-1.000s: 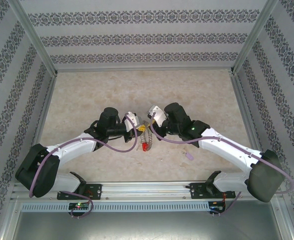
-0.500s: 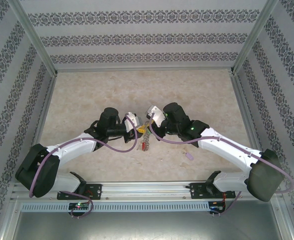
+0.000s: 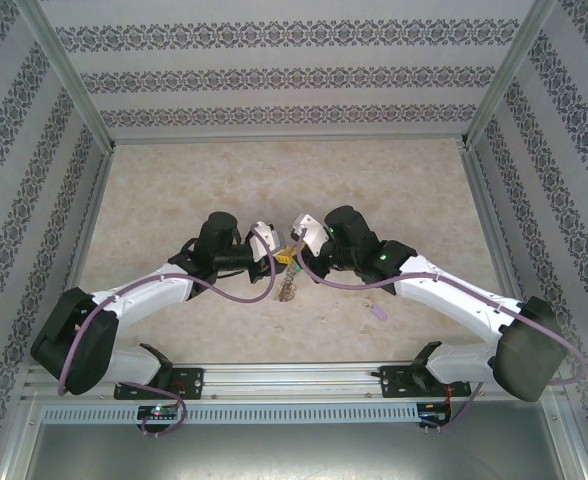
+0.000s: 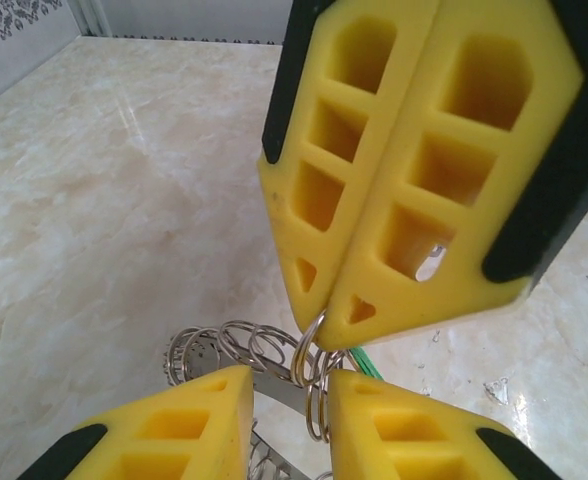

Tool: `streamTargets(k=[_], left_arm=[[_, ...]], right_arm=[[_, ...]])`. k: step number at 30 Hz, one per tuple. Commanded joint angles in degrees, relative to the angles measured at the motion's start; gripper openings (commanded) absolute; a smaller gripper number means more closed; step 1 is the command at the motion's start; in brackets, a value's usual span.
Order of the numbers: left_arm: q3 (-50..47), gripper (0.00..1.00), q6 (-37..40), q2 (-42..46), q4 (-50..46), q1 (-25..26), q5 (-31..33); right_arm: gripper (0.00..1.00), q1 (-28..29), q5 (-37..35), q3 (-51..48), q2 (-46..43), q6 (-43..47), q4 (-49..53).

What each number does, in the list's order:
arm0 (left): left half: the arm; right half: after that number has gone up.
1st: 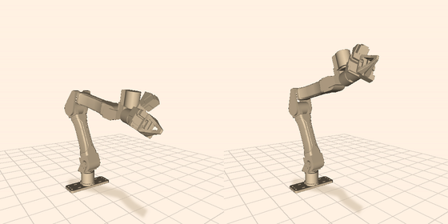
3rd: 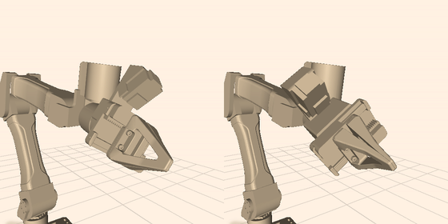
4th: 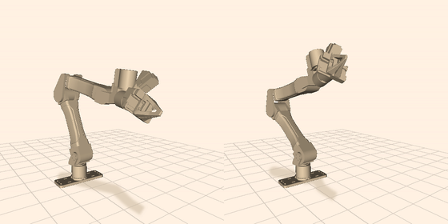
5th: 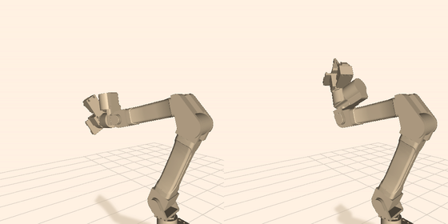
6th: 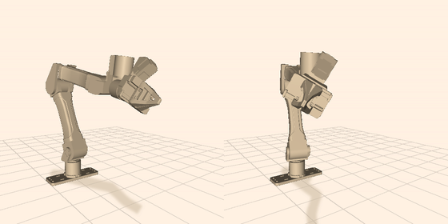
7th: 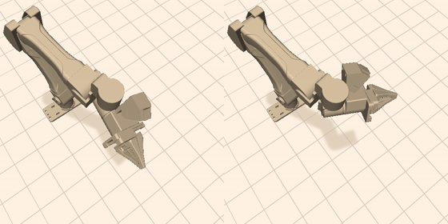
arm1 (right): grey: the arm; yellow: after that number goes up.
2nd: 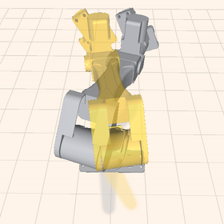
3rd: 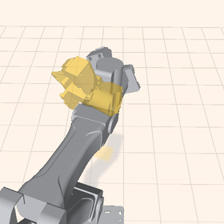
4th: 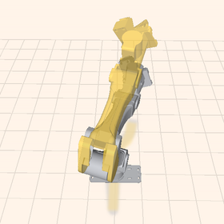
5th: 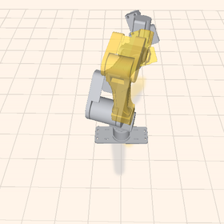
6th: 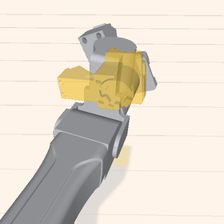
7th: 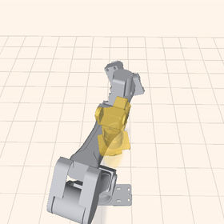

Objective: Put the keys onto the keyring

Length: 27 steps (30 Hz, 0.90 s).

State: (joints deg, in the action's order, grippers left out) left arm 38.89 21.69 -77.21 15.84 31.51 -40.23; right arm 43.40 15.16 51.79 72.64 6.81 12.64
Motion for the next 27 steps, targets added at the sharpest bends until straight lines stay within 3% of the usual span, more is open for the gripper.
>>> streamTargets(k=[1,14,20,24,25,27], left_arm=[[1.6,0.27,1.9,-0.7,-2.7,0.8,-1.3],[2.5,0.23,1.0,-1.2,-1.7,0.7,-2.4],[2.7,0.17,1.0,-1.0,-1.3,0.8,-2.2],[2.9,0.08,1.2,-0.8,-2.0,0.7,-2.0],[2.8,0.01,1.3,-0.7,-2.0,0.7,-2.0],[2.9,0.00,1.3,-0.5,-1.9,0.8,-2.1]], right_arm=[[0.00,0.8,1.0,1.8,0.0,0.9,-1.2],[0.00,0.9,2.3,1.3,0.1,0.8,-2.2],[0.00,0.8,2.5,1.5,0.6,0.4,-1.6],[0.00,0.9,2.3,1.3,0.6,0.1,-1.5],[0.00,0.9,2.2,1.3,0.6,0.1,-1.2],[0.00,0.7,1.9,1.5,0.8,0.0,-0.8]])
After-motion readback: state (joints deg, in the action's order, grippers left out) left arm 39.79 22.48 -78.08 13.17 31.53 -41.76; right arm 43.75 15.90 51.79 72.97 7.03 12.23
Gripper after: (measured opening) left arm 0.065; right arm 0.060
